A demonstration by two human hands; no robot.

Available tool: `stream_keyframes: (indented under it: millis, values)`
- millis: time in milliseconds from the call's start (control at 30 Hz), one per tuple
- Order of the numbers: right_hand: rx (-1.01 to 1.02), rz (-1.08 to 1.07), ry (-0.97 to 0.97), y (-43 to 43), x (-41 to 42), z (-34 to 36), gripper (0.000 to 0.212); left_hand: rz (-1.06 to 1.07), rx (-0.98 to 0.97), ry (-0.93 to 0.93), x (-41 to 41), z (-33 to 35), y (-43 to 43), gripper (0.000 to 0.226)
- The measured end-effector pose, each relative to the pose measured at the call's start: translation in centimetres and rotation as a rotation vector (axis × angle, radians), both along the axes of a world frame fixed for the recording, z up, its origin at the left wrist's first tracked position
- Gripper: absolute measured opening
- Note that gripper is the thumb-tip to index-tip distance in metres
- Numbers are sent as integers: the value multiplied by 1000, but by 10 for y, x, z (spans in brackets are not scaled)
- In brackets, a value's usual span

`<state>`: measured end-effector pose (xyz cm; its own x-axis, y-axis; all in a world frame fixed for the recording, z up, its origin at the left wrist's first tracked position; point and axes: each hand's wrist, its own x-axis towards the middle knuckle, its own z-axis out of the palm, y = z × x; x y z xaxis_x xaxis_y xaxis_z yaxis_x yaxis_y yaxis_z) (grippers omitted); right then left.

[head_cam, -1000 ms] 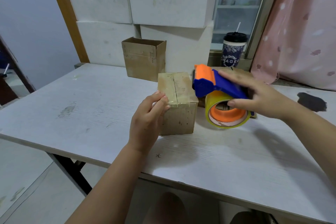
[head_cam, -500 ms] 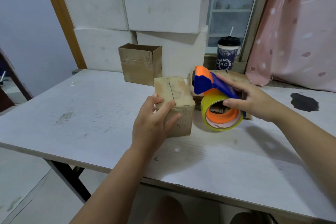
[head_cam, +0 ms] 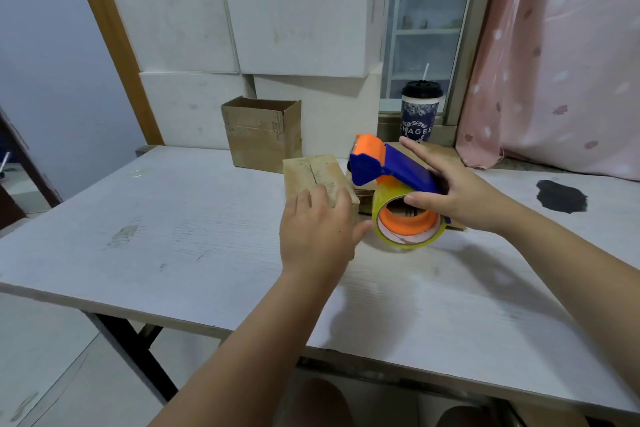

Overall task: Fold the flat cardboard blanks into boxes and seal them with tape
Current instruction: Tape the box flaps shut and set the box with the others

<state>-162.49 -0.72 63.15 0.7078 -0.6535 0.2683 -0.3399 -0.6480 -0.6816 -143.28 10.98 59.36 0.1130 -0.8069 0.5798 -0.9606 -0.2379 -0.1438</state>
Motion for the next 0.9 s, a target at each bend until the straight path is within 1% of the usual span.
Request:
stream_keyframes:
  millis: [100, 167, 233, 267, 367, 500, 600, 700, 800, 900]
  values:
    - [9, -16, 3, 4, -2, 3, 84, -4, 15, 60, -7, -3, -8, 62]
    - [-31, -32, 33, 7, -2, 5, 84, -10, 11, 74, -9, -5, -12, 54]
    - [-112, -42, 72, 9, -1, 6, 82, -27, -30, 92, -5, -6, -12, 45]
    - [-118, -39, 79, 11, -1, 7, 80, -40, -53, 103, -3, -5, -11, 41]
    - [-66, -24, 64, 12, -2, 12, 78, -141, -143, 118, 4, 0, -6, 30]
    - [-71, 7, 71, 19, 0, 16, 81, -263, -257, 137, 26, -5, -4, 31]
    - [-106, 13, 60, 26, 3, 12, 78, -302, -301, 128, 42, -12, -4, 38]
    - [-135, -1, 73, 29, -3, 6, 74, -347, -325, 138, 50, -13, -7, 38]
    - [-65, -41, 47, 32, -12, -1, 71, -373, -350, 138, 53, -13, -7, 40]
    - [-17, -16, 0, 35, -14, -2, 69, -367, -335, 156, 52, -15, -7, 40]
